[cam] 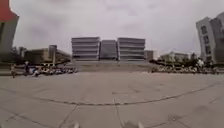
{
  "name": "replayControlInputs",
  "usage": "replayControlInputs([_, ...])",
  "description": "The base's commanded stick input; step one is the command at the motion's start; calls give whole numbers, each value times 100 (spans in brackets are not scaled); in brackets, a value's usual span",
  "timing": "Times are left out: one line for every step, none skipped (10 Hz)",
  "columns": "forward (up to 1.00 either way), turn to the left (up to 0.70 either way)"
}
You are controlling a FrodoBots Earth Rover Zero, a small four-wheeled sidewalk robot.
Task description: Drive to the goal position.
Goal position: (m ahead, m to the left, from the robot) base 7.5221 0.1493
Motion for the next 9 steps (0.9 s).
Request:
replayControlInputs([85, 0])
replayControlInputs([85, 0])
replayControlInputs([85, 0])
replayControlInputs([85, 0])
replayControlInputs([85, 0])
replayControlInputs([85, 0])
replayControlInputs([85, 0])
replayControlInputs([85, 0])
replayControlInputs([85, 0])
